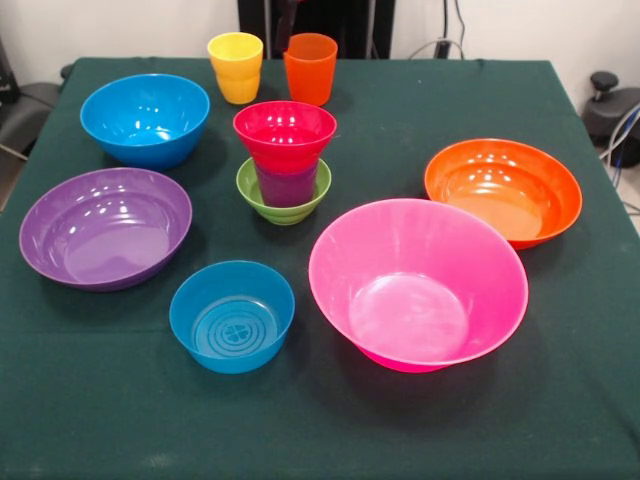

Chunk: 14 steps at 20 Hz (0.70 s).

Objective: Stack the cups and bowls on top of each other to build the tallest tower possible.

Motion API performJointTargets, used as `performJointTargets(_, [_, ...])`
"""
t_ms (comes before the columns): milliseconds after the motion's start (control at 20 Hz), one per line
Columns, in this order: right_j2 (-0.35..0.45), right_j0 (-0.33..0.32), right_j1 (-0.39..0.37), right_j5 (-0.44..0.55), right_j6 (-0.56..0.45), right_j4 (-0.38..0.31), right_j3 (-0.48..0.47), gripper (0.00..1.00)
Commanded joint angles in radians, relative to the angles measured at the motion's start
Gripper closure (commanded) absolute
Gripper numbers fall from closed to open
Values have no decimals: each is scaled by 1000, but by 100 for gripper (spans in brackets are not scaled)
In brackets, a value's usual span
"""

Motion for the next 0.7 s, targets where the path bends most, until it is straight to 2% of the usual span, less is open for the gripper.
performJointTargets(50, [83, -29, 45, 32, -128, -65, -95, 0])
performJointTargets(250, [169, -113, 44, 29, -278, -121, -119, 0])
performJointTargets(500, [197, -136, 6, 89, -299, -167, -125, 0])
performJointTargets(700, [301, -206, -3, 122, -411, -217, -134, 0])
